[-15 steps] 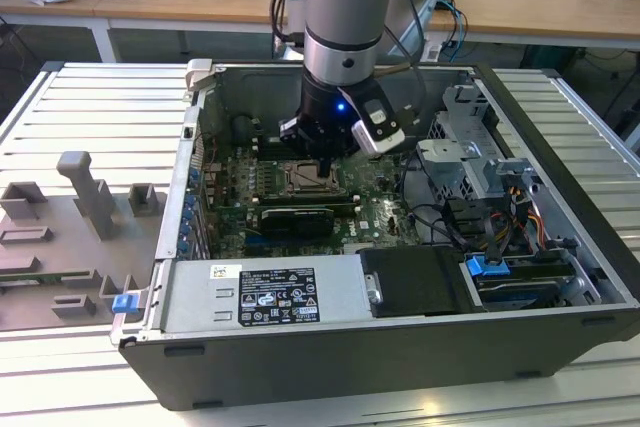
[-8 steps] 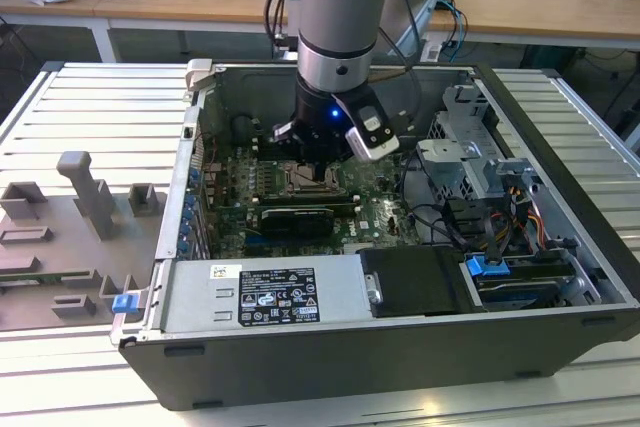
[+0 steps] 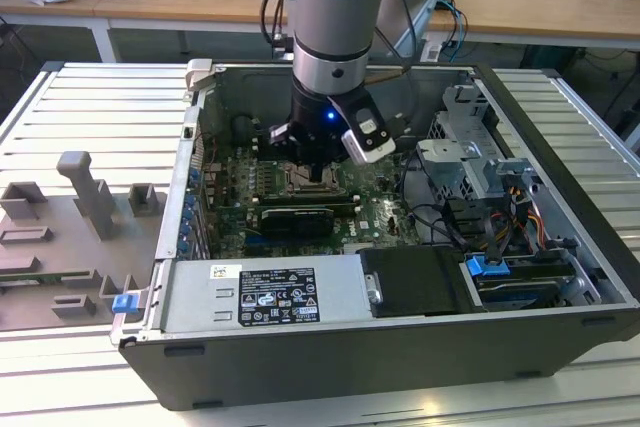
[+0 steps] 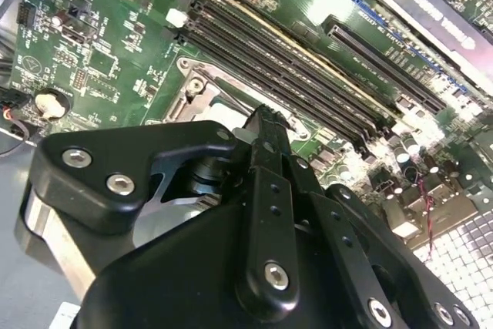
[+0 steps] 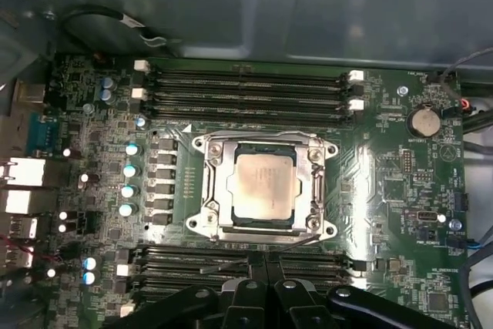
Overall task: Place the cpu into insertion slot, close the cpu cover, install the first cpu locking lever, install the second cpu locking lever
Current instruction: 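Install the second cpu locking lever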
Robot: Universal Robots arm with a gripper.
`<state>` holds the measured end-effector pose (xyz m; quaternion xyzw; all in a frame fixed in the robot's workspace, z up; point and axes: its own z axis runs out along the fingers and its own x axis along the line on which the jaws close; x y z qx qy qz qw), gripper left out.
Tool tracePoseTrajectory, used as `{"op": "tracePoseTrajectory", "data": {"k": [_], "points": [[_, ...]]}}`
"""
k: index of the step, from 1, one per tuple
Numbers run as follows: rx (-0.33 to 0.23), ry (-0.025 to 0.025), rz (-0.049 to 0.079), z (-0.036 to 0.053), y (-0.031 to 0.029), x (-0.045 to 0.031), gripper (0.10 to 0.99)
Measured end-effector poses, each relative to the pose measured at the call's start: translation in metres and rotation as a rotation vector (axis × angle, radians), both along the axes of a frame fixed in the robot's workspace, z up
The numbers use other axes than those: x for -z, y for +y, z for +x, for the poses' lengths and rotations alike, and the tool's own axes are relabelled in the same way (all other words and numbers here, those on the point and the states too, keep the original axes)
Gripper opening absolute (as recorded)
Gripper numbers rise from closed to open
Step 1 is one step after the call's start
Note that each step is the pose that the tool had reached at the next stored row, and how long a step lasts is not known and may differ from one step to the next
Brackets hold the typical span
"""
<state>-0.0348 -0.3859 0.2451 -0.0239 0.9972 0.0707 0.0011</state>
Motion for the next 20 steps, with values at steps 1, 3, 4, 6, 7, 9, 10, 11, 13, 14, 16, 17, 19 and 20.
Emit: {"op": "tracePoseTrajectory", "data": {"k": [1,3,4,6,7,9,10,11,13,14,16,17,19,20], "points": [[0.000,0.0000,0.002,-0.0050,-0.0006,0.0005,0.106],[0.000,-0.0001,0.003,-0.0102,-0.0005,0.0019,0.106],[0.000,-0.0001,0.006,-0.0139,-0.0006,0.0044,0.106],[0.000,-0.0001,0.006,-0.0157,-0.0006,0.0076,0.106],[0.000,0.0000,0.006,-0.0161,-0.0006,0.0094,0.106],[0.000,0.0000,0.006,-0.0171,-0.0006,0.0137,0.106],[0.000,0.0000,0.006,-0.0177,-0.0006,0.0156,0.106],[0.000,0.0000,0.006,-0.0192,-0.0006,0.0188,0.106],[0.000,-0.0001,0.009,-0.0213,-0.0006,0.0229,0.106],[0.000,0.0000,0.010,-0.0214,-0.0007,0.0234,0.106],[0.000,0.0001,0.013,-0.0218,-0.0006,0.0238,0.106],[0.000,0.0000,0.014,-0.0220,-0.0006,0.0239,0.106],[0.000,0.0000,0.017,-0.0227,-0.0009,0.0240,0.106],[0.000,-0.0001,0.018,-0.0230,-0.0013,0.0241,0.106]]}}
